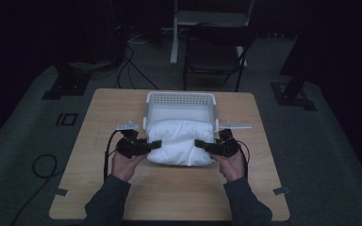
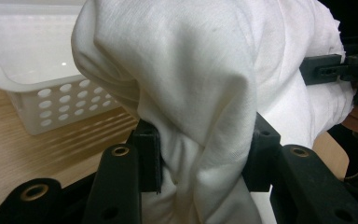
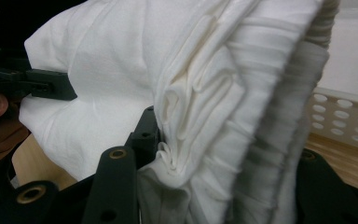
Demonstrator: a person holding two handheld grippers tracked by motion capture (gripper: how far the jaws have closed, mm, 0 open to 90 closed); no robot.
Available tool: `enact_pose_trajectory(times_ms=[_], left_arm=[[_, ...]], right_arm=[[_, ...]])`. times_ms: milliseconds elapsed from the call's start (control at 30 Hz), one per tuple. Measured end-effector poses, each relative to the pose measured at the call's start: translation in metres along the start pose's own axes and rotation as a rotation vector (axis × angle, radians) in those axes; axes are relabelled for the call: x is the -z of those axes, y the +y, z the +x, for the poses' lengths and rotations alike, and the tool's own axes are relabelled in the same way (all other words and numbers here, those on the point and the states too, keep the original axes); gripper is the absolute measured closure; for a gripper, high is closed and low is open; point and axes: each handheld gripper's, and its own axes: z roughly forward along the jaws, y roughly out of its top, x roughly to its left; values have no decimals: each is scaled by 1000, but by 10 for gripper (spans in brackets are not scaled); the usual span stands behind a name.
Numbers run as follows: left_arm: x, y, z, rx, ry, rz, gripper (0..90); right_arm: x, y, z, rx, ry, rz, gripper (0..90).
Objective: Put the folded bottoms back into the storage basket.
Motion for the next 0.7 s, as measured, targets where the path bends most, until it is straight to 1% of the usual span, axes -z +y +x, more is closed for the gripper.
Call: enact_pose_trajectory(times_ms=[267,567,700], left_arm=[[1,6,2,2,-3,1,581],[-1,10,6,14,-11,-7,581],[-1,13,7,10,-12,-7,582]], right_arm=[[-1,6,0,6,-4,-3,556],[-2,12,0,12,-10,-4,557],[-3,15,-1,15,-12,-6,557]])
